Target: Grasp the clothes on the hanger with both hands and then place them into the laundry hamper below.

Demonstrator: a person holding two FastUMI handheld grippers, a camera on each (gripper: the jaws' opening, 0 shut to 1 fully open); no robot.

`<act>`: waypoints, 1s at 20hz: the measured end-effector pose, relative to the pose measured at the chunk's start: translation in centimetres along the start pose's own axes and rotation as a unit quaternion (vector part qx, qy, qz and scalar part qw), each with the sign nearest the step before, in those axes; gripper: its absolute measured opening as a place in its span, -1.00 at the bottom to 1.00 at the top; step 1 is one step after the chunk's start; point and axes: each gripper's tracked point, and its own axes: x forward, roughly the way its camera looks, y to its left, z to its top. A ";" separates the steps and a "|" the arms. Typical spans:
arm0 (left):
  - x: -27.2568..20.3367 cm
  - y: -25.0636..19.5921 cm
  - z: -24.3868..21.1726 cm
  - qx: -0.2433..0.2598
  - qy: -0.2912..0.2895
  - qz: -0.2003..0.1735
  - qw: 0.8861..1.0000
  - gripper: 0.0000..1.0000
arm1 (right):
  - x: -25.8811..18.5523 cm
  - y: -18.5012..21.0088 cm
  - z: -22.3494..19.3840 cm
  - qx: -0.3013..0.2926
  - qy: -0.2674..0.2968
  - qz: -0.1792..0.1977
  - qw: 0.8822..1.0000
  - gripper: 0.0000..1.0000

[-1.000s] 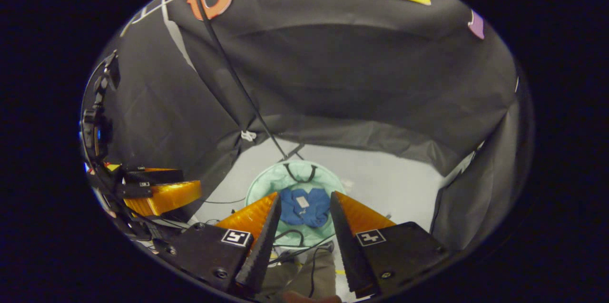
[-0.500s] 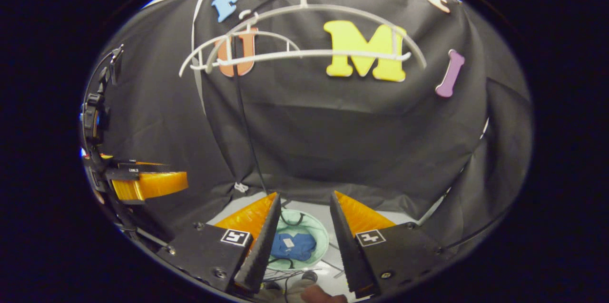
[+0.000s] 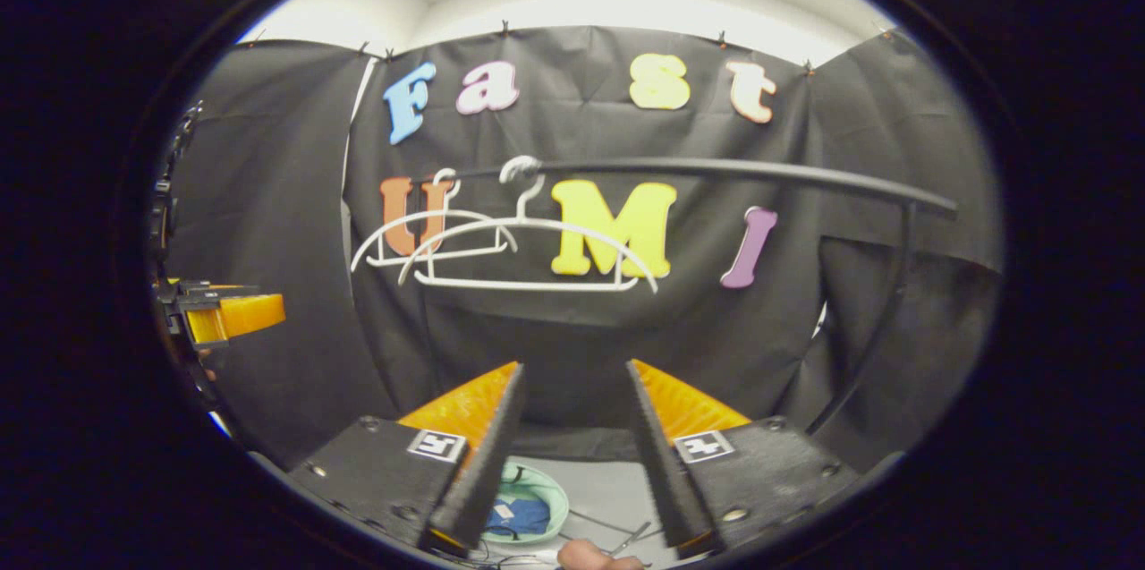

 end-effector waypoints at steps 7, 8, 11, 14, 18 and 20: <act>-5.4 -2.5 6.2 0.037 -0.108 0.051 0.992 1.00 | -6.2 -6.5 6.1 0.004 -0.095 0.011 0.995 1.00; -6.4 -3.4 7.0 0.036 -0.124 0.058 0.990 1.00 | -7.4 -7.5 6.4 -0.001 -0.106 0.011 0.994 1.00; -10.2 -5.7 9.3 0.034 -0.158 0.069 0.984 1.00 | -10.6 -10.6 8.5 -0.002 -0.142 0.014 0.990 0.96; -13.6 -8.1 9.3 0.053 -0.178 0.084 0.979 1.00 | -13.7 -13.2 9.7 -0.003 -0.180 0.022 0.983 1.00; -16.8 -10.4 8.8 0.060 -0.176 0.101 0.977 1.00 | -16.0 -15.0 9.6 -0.010 -0.200 0.038 0.979 0.99; -18.1 -11.2 8.8 0.062 -0.183 0.107 0.975 1.00 | -16.9 -15.3 9.5 -0.015 -0.205 0.047 0.978 0.99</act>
